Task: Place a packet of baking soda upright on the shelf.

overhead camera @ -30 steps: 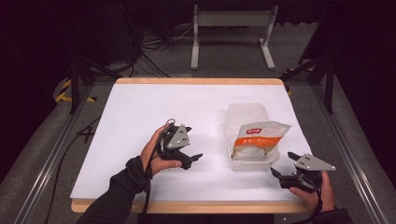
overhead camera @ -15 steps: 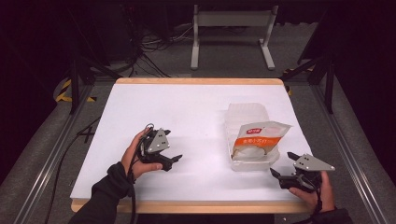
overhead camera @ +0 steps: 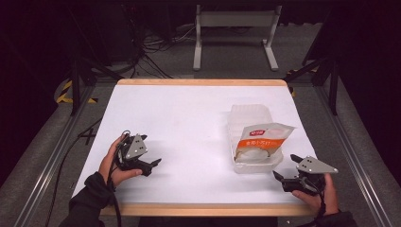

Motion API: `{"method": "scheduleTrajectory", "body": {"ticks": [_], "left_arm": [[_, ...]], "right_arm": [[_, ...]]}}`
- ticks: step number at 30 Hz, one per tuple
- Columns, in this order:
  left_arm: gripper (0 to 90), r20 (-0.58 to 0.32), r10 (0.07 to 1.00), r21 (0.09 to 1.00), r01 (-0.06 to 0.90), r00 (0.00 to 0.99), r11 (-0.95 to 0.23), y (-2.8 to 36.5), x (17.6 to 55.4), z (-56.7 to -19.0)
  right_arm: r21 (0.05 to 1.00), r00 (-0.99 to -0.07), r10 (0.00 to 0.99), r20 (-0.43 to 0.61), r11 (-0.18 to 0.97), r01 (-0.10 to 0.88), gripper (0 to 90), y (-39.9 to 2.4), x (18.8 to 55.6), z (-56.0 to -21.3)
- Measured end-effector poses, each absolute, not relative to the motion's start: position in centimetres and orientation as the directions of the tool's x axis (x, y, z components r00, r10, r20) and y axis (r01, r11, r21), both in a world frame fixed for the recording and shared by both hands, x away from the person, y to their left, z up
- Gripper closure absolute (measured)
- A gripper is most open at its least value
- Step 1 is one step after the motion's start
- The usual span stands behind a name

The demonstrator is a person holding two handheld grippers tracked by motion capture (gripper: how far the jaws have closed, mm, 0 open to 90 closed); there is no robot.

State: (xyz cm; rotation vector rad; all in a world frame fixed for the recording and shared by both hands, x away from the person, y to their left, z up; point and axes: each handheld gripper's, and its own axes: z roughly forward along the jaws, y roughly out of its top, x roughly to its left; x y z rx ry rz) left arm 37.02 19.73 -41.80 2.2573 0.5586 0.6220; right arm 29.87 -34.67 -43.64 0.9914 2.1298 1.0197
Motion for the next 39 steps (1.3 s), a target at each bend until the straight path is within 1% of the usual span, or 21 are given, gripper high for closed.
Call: {"method": "scheduleTrajectory", "body": {"ticks": [3,10,11,13,19,28,39], "left_arm": [[6.2,0.242,0.576,0.743,0.233,0.781,-0.627,20.8,36.8,-42.0],[5.8,0.241,0.6,0.743,0.253,0.763,-0.619,23.1,36.0,-42.3],[5.7,0.229,0.607,0.747,0.262,0.761,-0.611,23.4,35.9,-42.4],[5.7,0.238,0.611,0.749,0.258,0.755,-0.611,23.9,35.7,-42.4],[5.9,0.217,0.642,0.769,0.276,0.736,-0.576,25.5,35.1,-42.7],[6.1,0.209,0.66,0.774,0.29,0.722,-0.563,27.0,34.5,-43.3],[6.1,0.149,0.704,0.807,0.325,0.694,-0.492,29.2,34.0,-44.1]], "right_arm": [[0.82,-0.561,0.81,-0.173,0.434,0.373,13.0,-34.6,29.9,-43.7],[0.818,-0.561,0.809,-0.174,0.436,0.374,12.9,-34.6,29.8,-43.7],[0.818,-0.562,0.809,-0.175,0.437,0.374,12.9,-34.6,29.8,-43.7],[0.818,-0.561,0.809,-0.175,0.437,0.375,12.9,-34.6,29.8,-43.7],[0.817,-0.558,0.811,-0.177,0.437,0.376,12.8,-34.7,29.8,-43.7],[0.816,-0.557,0.811,-0.18,0.44,0.376,12.8,-34.7,29.8,-43.7],[0.816,-0.551,0.814,-0.184,0.439,0.376,12.6,-34.9,29.8,-43.8]]}}
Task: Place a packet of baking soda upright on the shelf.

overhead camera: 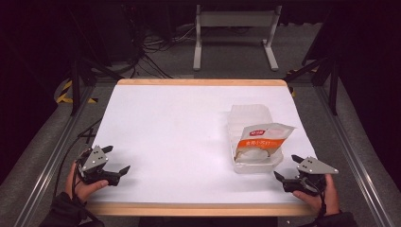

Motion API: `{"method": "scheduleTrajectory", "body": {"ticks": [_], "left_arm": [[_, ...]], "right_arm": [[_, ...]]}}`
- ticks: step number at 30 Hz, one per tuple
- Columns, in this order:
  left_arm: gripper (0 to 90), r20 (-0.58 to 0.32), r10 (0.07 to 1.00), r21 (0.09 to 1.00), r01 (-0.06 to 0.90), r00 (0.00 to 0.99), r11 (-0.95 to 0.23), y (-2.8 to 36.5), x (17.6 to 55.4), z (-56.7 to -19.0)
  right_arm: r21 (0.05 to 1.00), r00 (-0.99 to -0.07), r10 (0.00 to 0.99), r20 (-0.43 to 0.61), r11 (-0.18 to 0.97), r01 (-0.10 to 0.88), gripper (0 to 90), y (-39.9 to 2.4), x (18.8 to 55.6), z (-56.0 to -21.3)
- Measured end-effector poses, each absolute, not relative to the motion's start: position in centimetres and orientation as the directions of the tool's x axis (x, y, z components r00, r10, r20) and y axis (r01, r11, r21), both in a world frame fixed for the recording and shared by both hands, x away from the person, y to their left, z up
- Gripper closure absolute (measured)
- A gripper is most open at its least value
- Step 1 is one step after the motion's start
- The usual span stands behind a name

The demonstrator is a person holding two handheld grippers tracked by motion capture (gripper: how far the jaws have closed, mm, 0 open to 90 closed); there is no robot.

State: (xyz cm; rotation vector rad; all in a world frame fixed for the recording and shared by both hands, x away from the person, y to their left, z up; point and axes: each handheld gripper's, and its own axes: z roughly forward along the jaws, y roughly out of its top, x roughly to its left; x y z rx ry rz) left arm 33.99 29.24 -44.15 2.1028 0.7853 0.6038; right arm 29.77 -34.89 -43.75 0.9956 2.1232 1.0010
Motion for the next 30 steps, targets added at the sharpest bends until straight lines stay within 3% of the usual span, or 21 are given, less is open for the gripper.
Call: {"method": "scheduleTrajectory", "body": {"ticks": [20,30], "left_arm": [[5.8,-0.019,0.795,0.902,0.353,0.606,-0.247,33.0,32.5,-44.8],[5.5,-0.027,0.796,0.905,0.353,0.605,-0.238,32.9,32.6,-44.8]], "right_arm": [[0.847,-0.5,0.846,-0.185,0.395,0.356,12.6,-36.0,29.6,-43.4],[0.849,-0.493,0.848,-0.193,0.396,0.348,12.7,-36.1,29.6,-43.3]]}}
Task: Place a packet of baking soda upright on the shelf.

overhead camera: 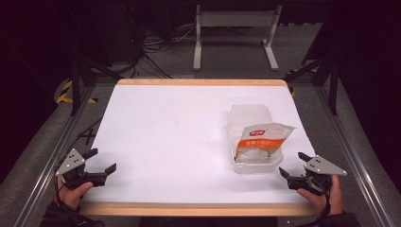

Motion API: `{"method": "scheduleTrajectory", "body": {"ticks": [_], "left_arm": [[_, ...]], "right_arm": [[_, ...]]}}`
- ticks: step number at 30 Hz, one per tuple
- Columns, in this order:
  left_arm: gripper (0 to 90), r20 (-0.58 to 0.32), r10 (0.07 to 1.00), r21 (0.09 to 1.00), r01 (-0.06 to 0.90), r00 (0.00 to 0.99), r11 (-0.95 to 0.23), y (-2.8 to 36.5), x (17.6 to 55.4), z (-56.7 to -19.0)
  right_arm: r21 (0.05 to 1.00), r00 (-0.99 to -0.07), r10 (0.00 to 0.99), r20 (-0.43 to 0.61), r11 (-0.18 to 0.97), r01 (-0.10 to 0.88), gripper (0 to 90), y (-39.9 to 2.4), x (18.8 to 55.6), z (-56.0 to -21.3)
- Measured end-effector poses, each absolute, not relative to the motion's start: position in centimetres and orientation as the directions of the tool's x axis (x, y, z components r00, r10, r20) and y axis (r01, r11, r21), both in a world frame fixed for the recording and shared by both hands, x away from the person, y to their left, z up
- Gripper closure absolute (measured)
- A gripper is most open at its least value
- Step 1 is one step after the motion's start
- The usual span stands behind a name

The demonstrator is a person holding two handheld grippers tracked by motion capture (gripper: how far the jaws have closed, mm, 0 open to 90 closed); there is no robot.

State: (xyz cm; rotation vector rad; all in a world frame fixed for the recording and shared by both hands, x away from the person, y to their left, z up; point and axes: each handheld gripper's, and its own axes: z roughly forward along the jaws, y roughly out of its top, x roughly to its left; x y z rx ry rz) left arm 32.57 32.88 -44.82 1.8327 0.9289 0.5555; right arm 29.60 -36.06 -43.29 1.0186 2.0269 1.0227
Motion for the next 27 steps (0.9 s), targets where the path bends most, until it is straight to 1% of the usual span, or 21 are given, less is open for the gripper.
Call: {"method": "scheduleTrajectory", "body": {"ticks": [13,27], "left_arm": [[5.3,-0.014,0.781,0.901,0.347,0.624,-0.26,32.1,32.7,-44.9],[5.3,-0.001,0.778,0.897,0.345,0.628,-0.278,31.8,32.7,-44.9]], "right_arm": [[0.84,-0.499,0.841,-0.209,0.416,0.349,12.7,-35.5,29.6,-43.3],[0.84,-0.498,0.843,-0.204,0.412,0.354,12.8,-35.7,29.7,-43.4]]}}
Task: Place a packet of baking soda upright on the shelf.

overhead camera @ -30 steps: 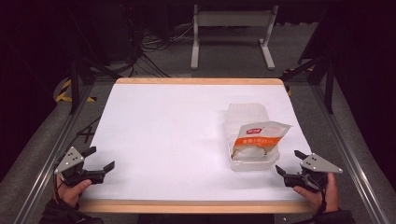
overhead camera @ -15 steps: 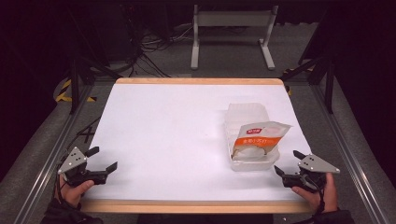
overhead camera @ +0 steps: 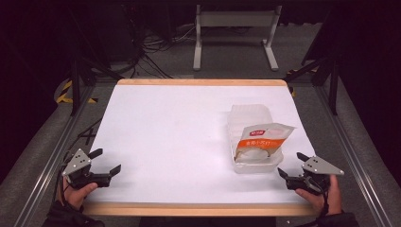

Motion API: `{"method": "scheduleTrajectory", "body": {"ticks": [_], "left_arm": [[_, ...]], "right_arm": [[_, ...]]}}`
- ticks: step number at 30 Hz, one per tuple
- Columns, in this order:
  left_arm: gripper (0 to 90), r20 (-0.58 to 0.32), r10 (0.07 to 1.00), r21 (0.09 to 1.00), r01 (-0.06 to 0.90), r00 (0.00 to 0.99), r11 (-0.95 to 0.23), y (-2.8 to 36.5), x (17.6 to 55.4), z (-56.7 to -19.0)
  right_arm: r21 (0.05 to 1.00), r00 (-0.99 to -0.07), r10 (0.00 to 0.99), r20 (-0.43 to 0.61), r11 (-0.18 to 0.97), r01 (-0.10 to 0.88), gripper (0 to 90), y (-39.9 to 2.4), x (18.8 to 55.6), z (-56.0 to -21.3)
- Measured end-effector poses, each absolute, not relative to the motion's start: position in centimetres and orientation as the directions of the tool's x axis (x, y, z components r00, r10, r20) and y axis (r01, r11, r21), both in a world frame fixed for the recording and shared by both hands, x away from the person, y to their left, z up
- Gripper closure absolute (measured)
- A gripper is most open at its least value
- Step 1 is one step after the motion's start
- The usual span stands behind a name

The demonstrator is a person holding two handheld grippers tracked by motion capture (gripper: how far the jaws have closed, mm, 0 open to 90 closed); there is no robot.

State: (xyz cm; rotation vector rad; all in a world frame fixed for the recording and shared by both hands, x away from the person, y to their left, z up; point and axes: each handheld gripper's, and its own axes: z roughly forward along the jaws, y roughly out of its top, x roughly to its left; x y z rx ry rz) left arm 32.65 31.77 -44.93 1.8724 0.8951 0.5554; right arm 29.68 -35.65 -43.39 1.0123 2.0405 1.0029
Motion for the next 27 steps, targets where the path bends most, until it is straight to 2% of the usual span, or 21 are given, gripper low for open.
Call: {"method": "scheduleTrajectory", "body": {"ticks": [27], "left_arm": [[5.4,0.015,0.77,0.88,0.357,0.638,-0.313,31.06,32.95,-45.19]], "right_arm": [[0.837,-0.496,0.845,-0.197,0.409,0.363,12.9,-35.75,29.8,-43.58]]}}
